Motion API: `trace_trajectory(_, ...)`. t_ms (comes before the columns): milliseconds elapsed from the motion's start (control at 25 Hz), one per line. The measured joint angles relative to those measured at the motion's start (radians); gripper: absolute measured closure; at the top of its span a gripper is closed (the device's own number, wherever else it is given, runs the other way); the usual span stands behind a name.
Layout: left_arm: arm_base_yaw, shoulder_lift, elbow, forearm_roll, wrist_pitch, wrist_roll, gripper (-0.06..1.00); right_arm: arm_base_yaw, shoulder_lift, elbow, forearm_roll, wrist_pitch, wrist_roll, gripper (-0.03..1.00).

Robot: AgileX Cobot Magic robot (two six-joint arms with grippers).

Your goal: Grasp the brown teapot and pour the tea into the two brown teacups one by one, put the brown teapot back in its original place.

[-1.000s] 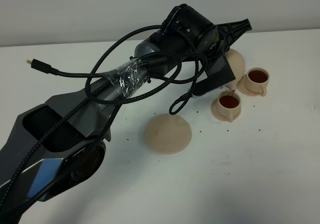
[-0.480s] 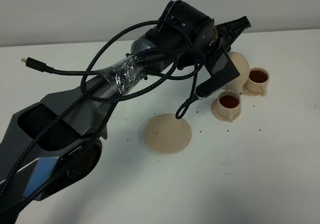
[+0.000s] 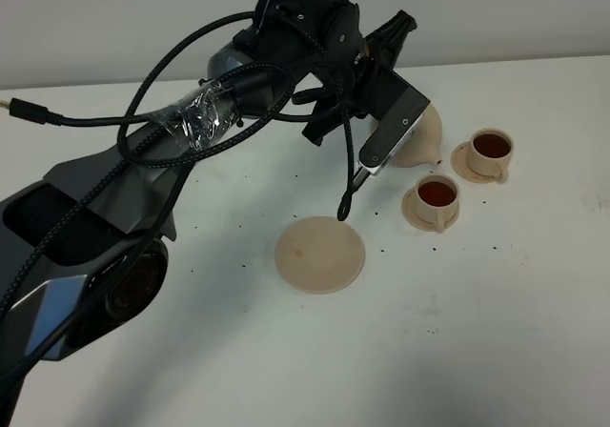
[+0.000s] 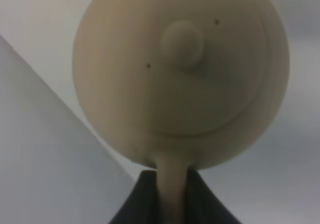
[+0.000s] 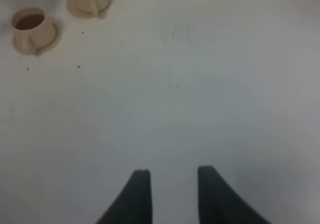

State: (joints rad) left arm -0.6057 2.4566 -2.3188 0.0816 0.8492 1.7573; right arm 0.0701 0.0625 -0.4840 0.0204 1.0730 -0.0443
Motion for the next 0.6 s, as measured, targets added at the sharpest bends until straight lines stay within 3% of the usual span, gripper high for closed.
trace_trajectory(360,0.043,0.0,0.0,-0.014,0.103,-0.494,0.83,0.0,0.0,0.0,0.0,0.0,0.0,0.73)
trace_trajectory(600,0.067,0.0,0.0,-0.13,0.157,-0.744,0.83,0.0,0.0,0.0,0.0,0.0,0.0,0.73)
